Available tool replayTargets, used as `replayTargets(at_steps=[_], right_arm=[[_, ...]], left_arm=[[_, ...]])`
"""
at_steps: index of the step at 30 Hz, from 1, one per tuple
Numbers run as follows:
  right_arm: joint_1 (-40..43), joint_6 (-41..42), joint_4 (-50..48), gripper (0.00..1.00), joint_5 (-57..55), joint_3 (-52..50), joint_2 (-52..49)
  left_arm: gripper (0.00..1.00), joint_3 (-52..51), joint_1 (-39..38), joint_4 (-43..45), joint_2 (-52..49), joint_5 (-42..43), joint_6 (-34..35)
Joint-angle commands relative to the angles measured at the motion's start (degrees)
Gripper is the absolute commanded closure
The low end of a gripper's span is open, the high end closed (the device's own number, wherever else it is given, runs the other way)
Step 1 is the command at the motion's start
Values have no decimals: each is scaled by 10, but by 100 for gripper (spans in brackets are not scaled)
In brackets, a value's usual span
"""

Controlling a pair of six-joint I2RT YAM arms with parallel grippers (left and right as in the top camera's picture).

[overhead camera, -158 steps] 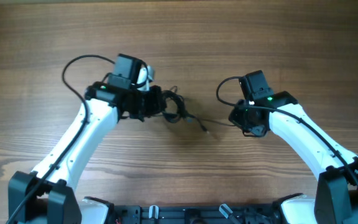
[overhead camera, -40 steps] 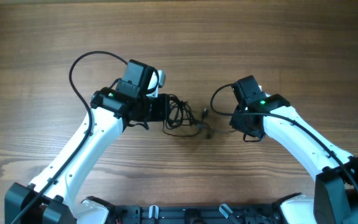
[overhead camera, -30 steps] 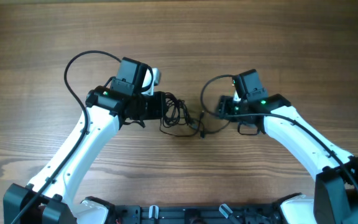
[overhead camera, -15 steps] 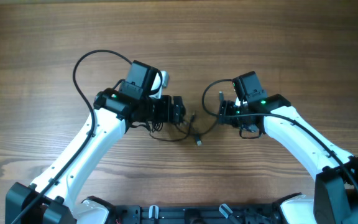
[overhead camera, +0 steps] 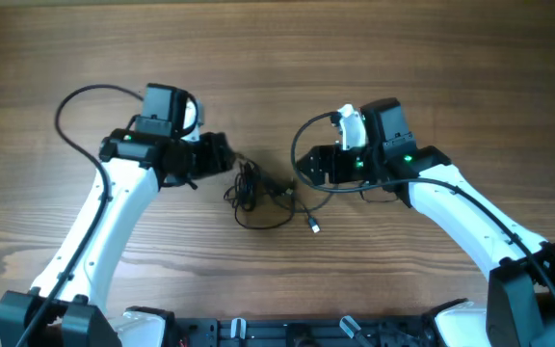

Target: Untangle cables

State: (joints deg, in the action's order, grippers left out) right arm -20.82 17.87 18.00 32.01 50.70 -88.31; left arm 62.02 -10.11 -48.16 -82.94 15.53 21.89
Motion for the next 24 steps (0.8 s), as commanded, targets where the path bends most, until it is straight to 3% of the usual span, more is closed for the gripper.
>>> replayTargets(at_steps=[1, 5, 8, 13, 17, 20, 24], right_arm=[[-3, 38, 11, 16, -5, 2, -7], [-3, 67, 36, 15, -67, 2, -7], [-3, 67, 44, 15, -67, 2, -7], [-3, 61, 48, 15, -45, 2, -7], [-3, 63, 48, 16, -37, 2, -7], [-3, 75, 61, 20, -68, 2, -7], [-3, 116, 118, 19, -172, 2, -7]], left_arm=[[37, -24, 14, -1, 0, -10, 71], [46, -55, 14, 7, -9, -10, 71], [64, -84, 13, 40, -19, -10, 75], [80, -118, -2, 96, -56, 8, 86], [80, -122, -57, 161, -83, 82, 86], [80, -122, -139, 236, -96, 132, 86], [65, -122, -173, 261, -94, 132, 76]])
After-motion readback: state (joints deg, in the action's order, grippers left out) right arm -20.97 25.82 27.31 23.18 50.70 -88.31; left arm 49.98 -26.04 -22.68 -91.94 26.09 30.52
